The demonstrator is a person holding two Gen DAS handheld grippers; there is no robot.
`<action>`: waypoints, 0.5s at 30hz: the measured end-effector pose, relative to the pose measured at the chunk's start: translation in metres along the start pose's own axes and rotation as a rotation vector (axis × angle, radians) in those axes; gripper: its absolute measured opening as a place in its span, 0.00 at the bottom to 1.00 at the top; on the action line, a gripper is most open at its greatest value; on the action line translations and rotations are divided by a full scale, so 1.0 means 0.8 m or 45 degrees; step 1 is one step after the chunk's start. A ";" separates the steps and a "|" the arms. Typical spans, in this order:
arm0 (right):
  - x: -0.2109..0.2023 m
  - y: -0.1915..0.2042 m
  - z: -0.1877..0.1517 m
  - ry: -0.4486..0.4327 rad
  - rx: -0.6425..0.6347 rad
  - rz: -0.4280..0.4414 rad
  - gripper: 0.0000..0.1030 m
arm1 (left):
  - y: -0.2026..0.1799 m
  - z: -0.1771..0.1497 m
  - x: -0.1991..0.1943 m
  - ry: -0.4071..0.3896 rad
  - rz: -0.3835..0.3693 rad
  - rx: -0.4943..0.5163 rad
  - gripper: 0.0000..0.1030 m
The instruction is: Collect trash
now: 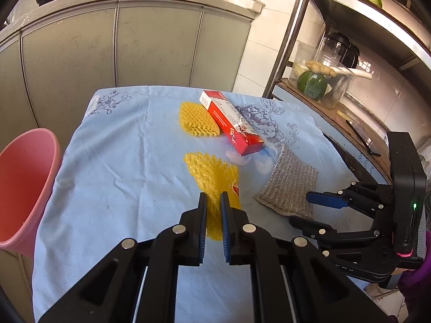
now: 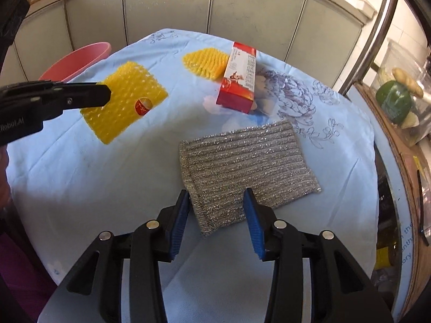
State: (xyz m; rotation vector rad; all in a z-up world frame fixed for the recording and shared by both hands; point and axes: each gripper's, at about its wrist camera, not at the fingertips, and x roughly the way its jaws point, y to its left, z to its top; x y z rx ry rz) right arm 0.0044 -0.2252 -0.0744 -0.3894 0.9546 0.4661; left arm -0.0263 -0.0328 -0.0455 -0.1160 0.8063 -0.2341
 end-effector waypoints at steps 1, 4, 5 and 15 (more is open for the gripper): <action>0.000 0.000 -0.001 -0.007 -0.003 -0.011 0.41 | 0.000 0.000 0.000 0.000 0.000 -0.001 0.09; -0.001 -0.004 0.000 -0.034 0.031 -0.009 0.15 | 0.001 0.000 -0.001 -0.002 -0.003 -0.002 0.09; -0.003 -0.007 0.001 -0.042 0.049 -0.015 0.09 | 0.001 -0.001 -0.002 -0.004 -0.003 -0.002 0.09; -0.057 -0.043 0.021 -0.239 0.289 0.150 0.06 | 0.007 0.002 -0.013 -0.041 -0.009 -0.022 0.09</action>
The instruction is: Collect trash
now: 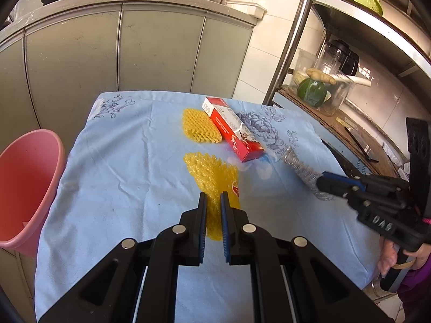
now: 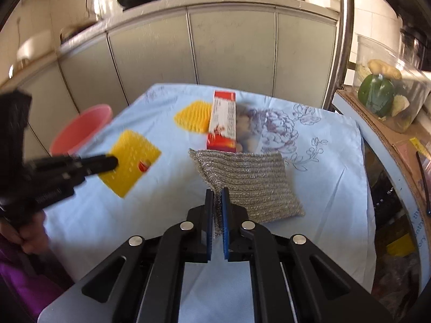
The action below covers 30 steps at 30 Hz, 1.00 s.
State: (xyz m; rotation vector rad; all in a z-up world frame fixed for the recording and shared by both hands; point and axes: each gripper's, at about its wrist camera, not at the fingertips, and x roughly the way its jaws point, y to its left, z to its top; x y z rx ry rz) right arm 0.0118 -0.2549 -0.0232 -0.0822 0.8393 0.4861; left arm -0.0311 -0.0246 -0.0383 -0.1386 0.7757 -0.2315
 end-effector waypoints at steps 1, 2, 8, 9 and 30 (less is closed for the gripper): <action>-0.005 -0.002 0.005 -0.019 0.032 0.033 0.06 | 0.001 0.001 -0.002 -0.008 0.002 -0.003 0.09; -0.010 -0.003 0.010 -0.032 0.056 0.068 0.06 | 0.003 0.002 -0.005 -0.016 0.004 -0.007 0.09; -0.021 0.009 0.032 -0.094 0.113 0.187 0.06 | 0.018 0.007 -0.020 -0.061 0.026 -0.042 0.09; -0.021 0.011 0.036 -0.102 0.115 0.203 0.06 | 0.021 0.007 -0.023 -0.069 0.034 -0.049 0.09; 0.055 0.197 0.154 -0.072 0.000 0.683 0.06 | 0.181 0.008 -0.129 -0.291 0.417 -0.308 0.09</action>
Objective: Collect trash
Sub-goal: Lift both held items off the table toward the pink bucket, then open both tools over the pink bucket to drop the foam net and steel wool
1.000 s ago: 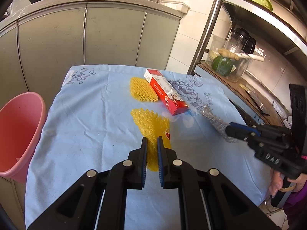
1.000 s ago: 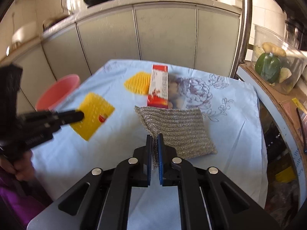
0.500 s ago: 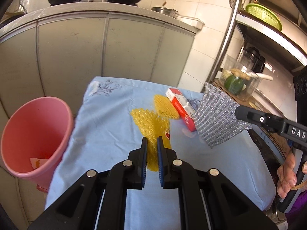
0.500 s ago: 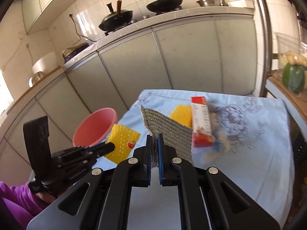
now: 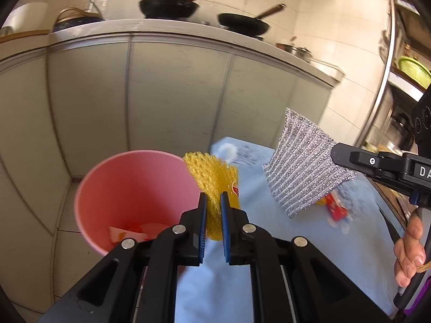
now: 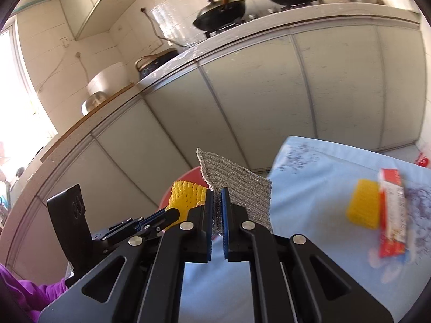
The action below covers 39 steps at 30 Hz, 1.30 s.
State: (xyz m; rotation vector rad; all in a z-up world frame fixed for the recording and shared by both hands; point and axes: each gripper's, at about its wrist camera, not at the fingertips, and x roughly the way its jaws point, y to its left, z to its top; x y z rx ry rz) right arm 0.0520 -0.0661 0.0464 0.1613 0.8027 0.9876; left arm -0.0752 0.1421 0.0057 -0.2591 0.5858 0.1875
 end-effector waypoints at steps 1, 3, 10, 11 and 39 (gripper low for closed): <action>0.012 0.009 0.004 0.009 -0.007 0.027 0.06 | 0.012 0.003 -0.001 -0.007 0.026 -0.014 0.09; 0.030 0.020 0.009 0.024 -0.012 0.072 0.06 | 0.031 0.006 -0.001 -0.012 0.067 -0.036 0.09; 0.101 0.051 0.017 0.081 0.027 0.197 0.06 | 0.087 0.003 0.011 0.022 0.186 -0.101 0.09; 0.110 0.052 0.015 0.091 0.029 0.196 0.06 | 0.091 0.002 0.015 0.028 0.195 -0.104 0.09; 0.179 0.014 -0.042 0.319 0.084 0.000 0.08 | 0.103 -0.028 0.058 0.157 0.264 -0.136 0.29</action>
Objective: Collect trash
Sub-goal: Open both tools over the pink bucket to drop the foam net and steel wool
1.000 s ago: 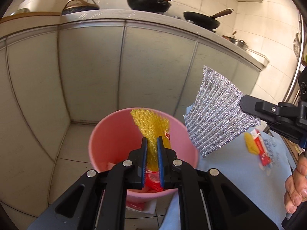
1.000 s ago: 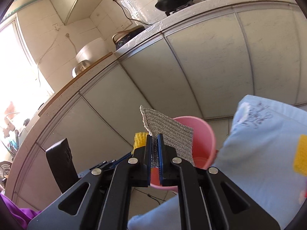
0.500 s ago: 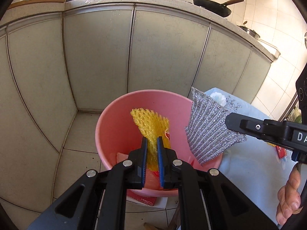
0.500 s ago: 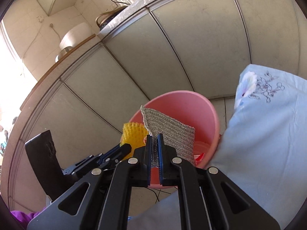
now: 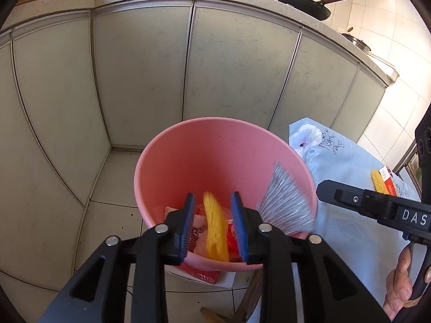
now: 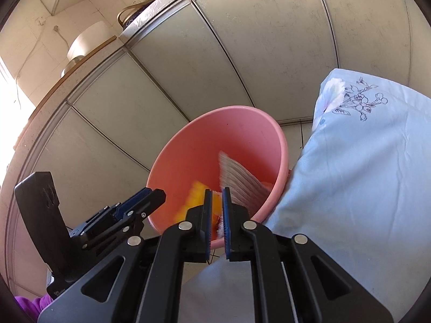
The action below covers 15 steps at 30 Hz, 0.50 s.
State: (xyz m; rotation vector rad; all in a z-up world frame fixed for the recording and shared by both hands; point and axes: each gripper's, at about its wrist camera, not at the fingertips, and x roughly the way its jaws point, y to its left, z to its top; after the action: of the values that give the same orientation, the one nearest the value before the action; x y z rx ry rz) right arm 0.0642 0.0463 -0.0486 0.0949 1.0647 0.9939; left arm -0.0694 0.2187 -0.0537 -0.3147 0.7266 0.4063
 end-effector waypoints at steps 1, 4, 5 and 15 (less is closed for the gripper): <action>-0.001 0.001 -0.001 0.000 -0.008 -0.003 0.08 | 0.000 0.000 -0.001 0.000 0.001 -0.005 0.30; -0.005 0.005 -0.002 -0.007 -0.032 -0.013 0.11 | 0.000 0.000 -0.003 0.003 -0.002 -0.014 0.31; -0.007 0.005 -0.003 -0.012 -0.035 -0.015 0.16 | 0.000 0.000 -0.004 0.003 -0.004 -0.014 0.31; -0.025 0.007 -0.021 -0.017 -0.064 -0.038 0.24 | -0.008 0.000 -0.018 -0.011 -0.009 0.013 0.31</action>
State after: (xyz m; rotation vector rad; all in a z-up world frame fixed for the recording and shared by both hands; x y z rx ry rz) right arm 0.0457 0.0291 -0.0409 0.0444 1.0255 0.9912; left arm -0.0763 0.2090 -0.0427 -0.3055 0.7190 0.3968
